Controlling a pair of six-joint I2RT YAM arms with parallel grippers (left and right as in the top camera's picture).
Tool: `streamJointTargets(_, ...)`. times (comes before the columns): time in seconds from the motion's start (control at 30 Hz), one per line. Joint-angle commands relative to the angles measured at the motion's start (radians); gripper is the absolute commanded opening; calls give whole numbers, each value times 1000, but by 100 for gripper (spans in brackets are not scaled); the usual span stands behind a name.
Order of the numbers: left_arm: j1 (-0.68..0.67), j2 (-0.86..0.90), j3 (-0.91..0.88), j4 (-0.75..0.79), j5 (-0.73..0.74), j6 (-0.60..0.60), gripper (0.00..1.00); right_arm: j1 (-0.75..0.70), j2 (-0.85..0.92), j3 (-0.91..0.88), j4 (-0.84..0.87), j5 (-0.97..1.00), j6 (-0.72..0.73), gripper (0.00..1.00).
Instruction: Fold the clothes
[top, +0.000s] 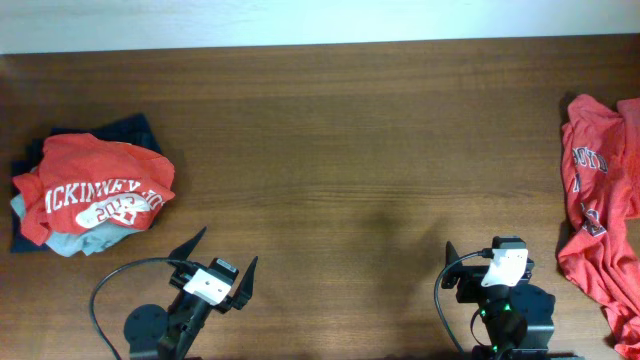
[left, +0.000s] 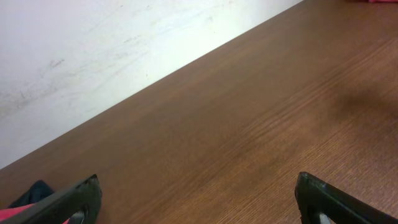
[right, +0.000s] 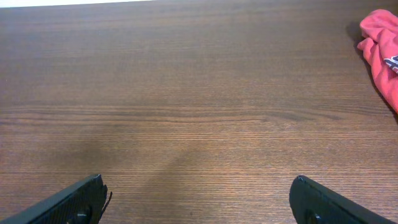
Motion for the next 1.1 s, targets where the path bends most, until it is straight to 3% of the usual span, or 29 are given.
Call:
streamJointTargets(0.0,-5,-10,-12,6,15,-12,99,6,-10,-7,0,-2,4,98)
streamJointTargets(1.0,-5,-10,-12,6,15,-12,99,6,-10,-7,14,-3,5,98)
streamJointTargets(1.07,-5,-10,-12,6,15,-12,99,6,-10,-7,40,-70,5,99)
